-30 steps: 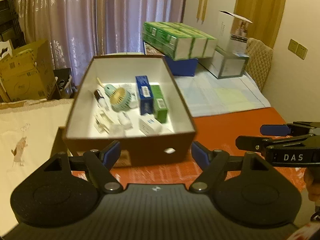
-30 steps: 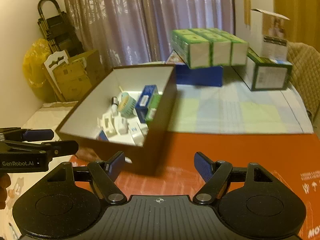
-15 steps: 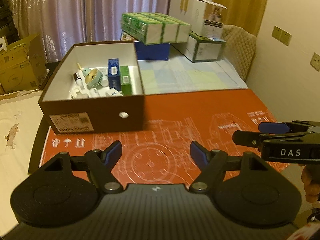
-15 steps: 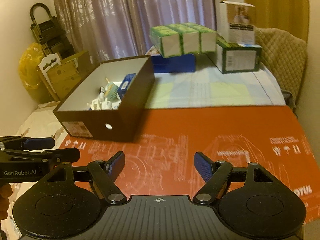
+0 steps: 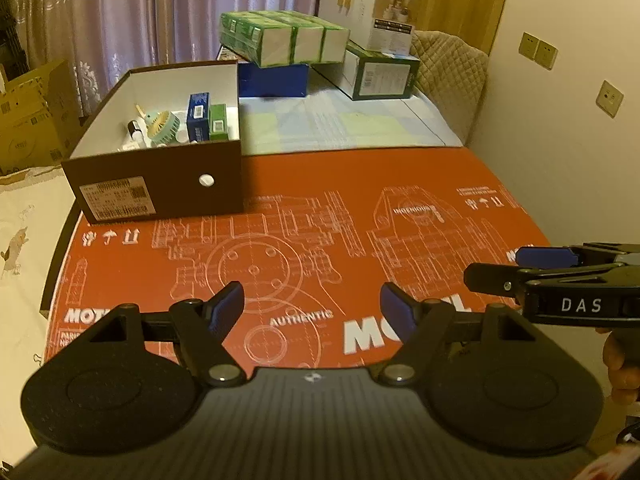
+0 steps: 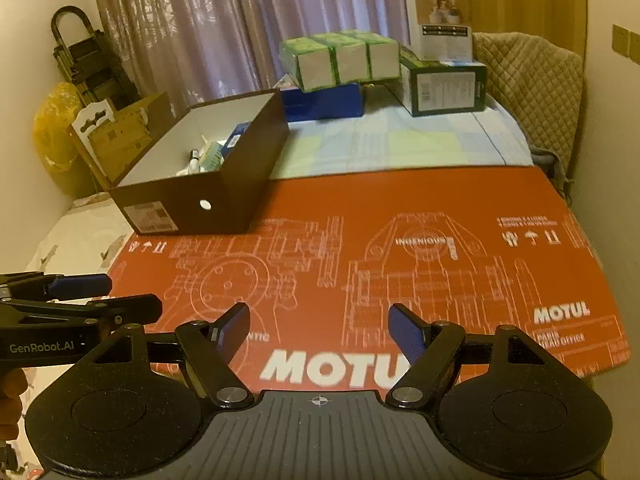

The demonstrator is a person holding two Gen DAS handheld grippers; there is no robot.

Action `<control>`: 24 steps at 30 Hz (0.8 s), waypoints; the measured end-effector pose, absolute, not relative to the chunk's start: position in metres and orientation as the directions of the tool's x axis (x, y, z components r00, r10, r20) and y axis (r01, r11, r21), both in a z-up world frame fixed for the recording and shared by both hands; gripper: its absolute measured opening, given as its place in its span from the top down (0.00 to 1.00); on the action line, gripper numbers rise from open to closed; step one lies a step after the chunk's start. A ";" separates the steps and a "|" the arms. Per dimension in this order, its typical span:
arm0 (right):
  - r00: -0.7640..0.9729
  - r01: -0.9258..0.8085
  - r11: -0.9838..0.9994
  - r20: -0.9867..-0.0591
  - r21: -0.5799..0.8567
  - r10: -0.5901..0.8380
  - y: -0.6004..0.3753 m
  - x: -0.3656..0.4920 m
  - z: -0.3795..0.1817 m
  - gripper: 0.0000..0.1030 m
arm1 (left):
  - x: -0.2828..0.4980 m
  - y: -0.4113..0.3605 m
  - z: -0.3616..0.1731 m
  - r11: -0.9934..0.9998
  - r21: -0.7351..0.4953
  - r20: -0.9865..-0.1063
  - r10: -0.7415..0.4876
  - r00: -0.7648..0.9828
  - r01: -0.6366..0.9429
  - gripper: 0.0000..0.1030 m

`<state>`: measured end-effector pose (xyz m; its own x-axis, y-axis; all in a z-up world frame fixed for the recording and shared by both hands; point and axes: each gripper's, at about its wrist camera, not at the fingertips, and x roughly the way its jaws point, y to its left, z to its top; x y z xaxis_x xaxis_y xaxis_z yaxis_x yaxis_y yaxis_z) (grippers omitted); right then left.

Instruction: Organize rigid objects

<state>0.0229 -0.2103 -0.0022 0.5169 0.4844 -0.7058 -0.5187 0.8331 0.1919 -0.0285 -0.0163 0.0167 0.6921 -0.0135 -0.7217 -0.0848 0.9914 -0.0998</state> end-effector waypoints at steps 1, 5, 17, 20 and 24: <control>0.516 -0.515 0.835 -0.708 0.193 0.482 -0.213 0.020 -0.003 0.29 | -0.031 -0.019 0.016 0.992 -0.100 -0.723 -0.015 0.690 -0.083 0.30; 0.514 -0.504 0.841 -0.714 0.196 0.475 -0.222 0.010 -0.006 0.29 | -0.039 -0.026 0.013 0.992 -0.100 -0.727 -0.018 0.687 -0.080 0.30; 0.509 -0.504 0.843 -0.724 0.187 0.465 -0.233 -0.007 -0.009 0.29 | -0.049 -0.039 0.010 0.991 -0.105 -0.729 -0.023 0.685 -0.079 0.30; 0.506 -0.503 0.844 -0.728 0.187 0.463 -0.236 -0.008 -0.011 0.29 | -0.049 -0.041 0.009 0.991 -0.105 -0.729 -0.022 0.684 -0.081 0.30; 0.504 -0.500 0.845 -0.730 0.188 0.460 -0.239 -0.008 -0.012 0.29 | -0.049 -0.044 0.009 0.992 -0.104 -0.730 -0.024 0.683 -0.077 0.30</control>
<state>-0.0077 -0.2385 -0.0116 0.5044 0.4604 -0.7305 -0.5001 0.8454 0.1875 -0.0492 -0.0444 0.0085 0.6826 -0.0238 -0.7304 -0.0771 0.9916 -0.1043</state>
